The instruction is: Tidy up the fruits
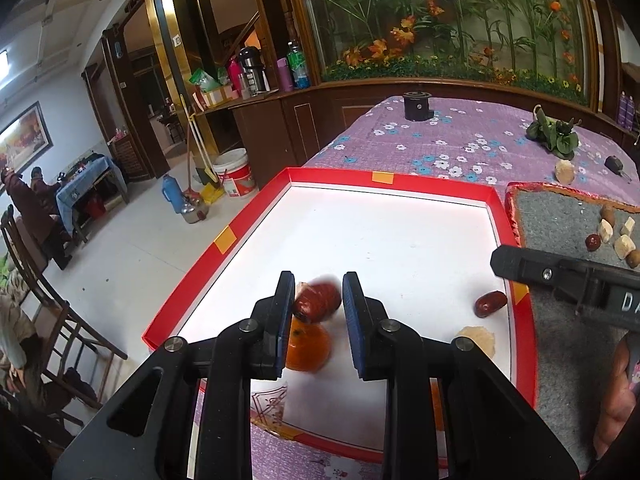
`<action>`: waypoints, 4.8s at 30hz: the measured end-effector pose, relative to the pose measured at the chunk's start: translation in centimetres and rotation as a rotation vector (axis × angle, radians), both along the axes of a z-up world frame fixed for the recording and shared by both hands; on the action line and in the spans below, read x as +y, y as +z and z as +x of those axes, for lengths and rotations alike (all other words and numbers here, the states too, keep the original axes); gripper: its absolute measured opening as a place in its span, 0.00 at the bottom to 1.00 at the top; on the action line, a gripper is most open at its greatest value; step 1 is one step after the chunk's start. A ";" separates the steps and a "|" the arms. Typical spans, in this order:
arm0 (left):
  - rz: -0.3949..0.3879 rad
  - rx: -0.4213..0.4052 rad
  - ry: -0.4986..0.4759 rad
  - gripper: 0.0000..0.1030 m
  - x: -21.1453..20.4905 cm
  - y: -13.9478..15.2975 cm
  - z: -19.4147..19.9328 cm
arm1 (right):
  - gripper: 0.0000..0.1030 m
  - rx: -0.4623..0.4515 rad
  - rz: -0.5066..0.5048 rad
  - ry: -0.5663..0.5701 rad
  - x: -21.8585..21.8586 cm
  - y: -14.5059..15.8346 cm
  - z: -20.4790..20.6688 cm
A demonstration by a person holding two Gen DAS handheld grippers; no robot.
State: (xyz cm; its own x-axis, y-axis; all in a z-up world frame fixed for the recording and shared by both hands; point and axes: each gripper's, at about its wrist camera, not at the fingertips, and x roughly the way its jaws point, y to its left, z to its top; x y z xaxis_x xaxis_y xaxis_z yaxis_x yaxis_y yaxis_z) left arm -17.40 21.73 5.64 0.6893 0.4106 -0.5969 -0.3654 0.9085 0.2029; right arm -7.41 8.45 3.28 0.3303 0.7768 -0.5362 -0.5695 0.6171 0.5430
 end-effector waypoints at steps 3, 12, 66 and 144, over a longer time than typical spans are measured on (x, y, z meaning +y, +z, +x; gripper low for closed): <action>0.012 -0.003 -0.007 0.40 -0.7 0.2 0.0 | 0.44 -0.007 -0.009 -0.023 -0.4 0.1 0.1; 0.013 -0.016 -0.108 0.48 -4.1 1.6 0.3 | 0.44 0.035 0.021 -0.046 -4.2 1.1 -0.3; -0.049 0.335 -0.827 0.23 -22.2 -3.8 15.1 | 0.20 0.157 -0.105 -0.525 -28.2 -1.1 4.7; -0.142 -0.034 -0.148 0.23 -0.4 0.3 1.5 | 0.19 -0.081 -0.057 -0.028 2.2 0.9 -1.0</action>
State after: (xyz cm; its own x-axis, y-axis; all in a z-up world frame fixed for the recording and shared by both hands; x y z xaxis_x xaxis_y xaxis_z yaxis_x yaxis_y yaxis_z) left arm -15.89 21.33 5.92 0.7567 0.2169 -0.6168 -0.2303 0.9713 0.0592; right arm -8.39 10.68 4.13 0.3958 0.7352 -0.5502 -0.5919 0.6624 0.4592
